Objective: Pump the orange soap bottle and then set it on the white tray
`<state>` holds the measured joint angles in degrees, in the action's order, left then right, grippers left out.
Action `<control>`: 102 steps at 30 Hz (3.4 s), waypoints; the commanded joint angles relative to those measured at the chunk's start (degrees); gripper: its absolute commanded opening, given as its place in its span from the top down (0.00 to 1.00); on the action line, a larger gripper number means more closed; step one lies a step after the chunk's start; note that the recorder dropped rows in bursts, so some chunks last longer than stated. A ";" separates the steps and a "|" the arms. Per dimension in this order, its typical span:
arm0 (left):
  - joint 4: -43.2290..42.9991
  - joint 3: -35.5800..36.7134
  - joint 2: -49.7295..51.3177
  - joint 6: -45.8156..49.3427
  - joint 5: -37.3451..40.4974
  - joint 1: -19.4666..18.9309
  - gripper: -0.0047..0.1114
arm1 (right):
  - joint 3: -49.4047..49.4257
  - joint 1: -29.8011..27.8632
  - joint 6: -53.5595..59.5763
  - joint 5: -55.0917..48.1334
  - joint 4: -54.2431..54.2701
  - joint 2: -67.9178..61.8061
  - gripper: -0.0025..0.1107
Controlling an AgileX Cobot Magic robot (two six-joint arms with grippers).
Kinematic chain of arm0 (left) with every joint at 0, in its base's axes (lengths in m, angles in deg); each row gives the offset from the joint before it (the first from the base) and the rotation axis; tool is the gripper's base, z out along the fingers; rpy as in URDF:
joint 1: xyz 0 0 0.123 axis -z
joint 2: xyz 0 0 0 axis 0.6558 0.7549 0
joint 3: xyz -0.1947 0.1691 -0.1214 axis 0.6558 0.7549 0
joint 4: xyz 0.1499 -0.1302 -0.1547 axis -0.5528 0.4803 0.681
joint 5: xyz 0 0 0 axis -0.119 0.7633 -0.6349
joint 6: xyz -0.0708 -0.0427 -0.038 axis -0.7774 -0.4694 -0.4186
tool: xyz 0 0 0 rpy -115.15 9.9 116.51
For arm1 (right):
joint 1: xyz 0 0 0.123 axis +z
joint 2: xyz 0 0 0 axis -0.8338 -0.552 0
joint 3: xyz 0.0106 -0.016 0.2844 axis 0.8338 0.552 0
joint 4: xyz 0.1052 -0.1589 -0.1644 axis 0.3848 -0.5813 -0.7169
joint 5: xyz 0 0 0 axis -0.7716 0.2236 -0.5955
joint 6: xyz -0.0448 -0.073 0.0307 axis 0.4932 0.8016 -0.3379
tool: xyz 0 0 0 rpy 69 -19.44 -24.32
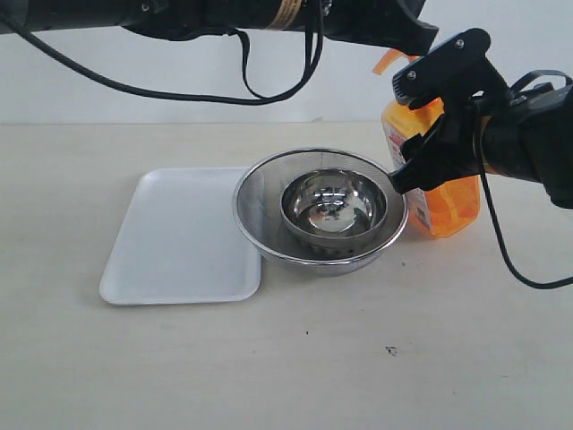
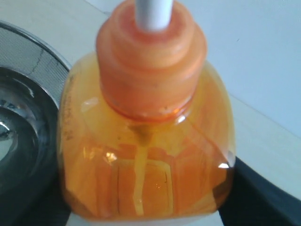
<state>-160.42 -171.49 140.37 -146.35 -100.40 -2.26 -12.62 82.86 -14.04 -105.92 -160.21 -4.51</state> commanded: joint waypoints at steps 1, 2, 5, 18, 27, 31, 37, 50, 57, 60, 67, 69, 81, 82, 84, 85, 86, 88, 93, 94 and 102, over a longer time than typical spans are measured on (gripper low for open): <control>0.36 -0.66 0.20 -0.60 1.75 0.30 0.92 | 0.94 -0.04 0.16 2.49 1.59 -1.32 0.98; 0.36 -0.77 0.33 -0.60 1.75 0.30 0.92 | 0.94 -0.04 0.16 2.58 1.59 -1.32 0.98; 0.36 -0.74 1.17 -0.60 1.62 0.30 0.92 | 0.94 -0.04 0.16 2.70 1.59 -1.32 0.98; 0.36 -0.74 2.73 -0.60 1.15 0.30 0.92 | 0.94 -0.04 0.16 2.70 1.59 -1.32 0.98; 0.36 -0.74 4.79 -0.73 0.25 0.30 0.92 | 0.94 -0.04 0.16 2.70 1.59 -1.32 0.98; 0.36 -0.74 4.90 -0.73 0.27 0.30 0.92 | 0.94 -0.04 0.16 2.70 1.59 -1.32 0.98; 0.36 -0.74 4.91 -0.73 0.27 0.30 0.92 | 0.94 -0.04 0.16 2.95 1.59 -1.32 0.98; 0.36 0.33 4.98 -0.73 0.27 0.30 0.92 | 0.94 -0.04 0.16 3.32 1.59 -1.32 0.98; 0.36 1.99 4.98 -0.73 1.14 0.30 0.92 | 0.94 -0.04 0.16 3.44 1.59 -1.32 0.98; 0.36 1.99 4.98 -0.73 1.14 0.30 0.92 | 0.94 -0.04 0.16 3.44 1.59 -1.32 0.98; 0.36 1.97 5.12 -0.73 1.30 0.30 0.92 | 0.94 -0.04 0.16 3.56 1.59 -1.32 0.98; 0.36 1.97 5.12 -0.73 1.42 0.30 0.92 | 0.94 -0.04 0.16 3.56 1.59 -1.32 0.98; 0.36 1.97 5.98 -0.73 1.57 0.35 0.92 | 0.84 -0.04 0.16 3.56 1.59 -1.32 0.98; 0.36 1.97 5.98 -0.73 1.57 0.35 0.92 | 0.84 -0.04 0.16 3.56 1.59 -1.32 0.98; 0.36 1.97 5.98 -0.73 1.57 0.35 0.92 | 0.72 -0.04 0.16 3.33 1.59 -1.32 0.98; 0.36 1.97 5.98 -0.73 1.57 0.35 0.92 | 0.59 -0.04 0.16 3.33 1.59 -1.32 0.98; 0.36 1.97 5.98 -0.73 1.57 0.35 0.92 | 0.59 -0.04 0.16 3.69 1.59 -1.32 0.98; 0.36 1.97 5.98 -0.73 1.57 0.35 0.92 | 0.48 -0.04 0.16 3.94 1.59 -1.32 0.98; 0.36 1.97 5.98 -0.73 1.57 0.35 0.92 | 0.48 -0.04 0.16 4.31 1.59 -1.32 0.98; 0.36 1.97 5.98 -0.73 1.57 0.35 0.92 | 0.48 -0.04 0.16 4.31 1.59 -1.32 0.98; 0.36 1.97 5.97 -0.73 1.74 0.35 0.92 | 0.48 -0.04 0.16 4.31 1.59 -1.32 0.98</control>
<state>-159.13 -170.71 144.25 -146.73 -98.31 -2.26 -12.62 82.78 -12.53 -106.61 -160.79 -5.16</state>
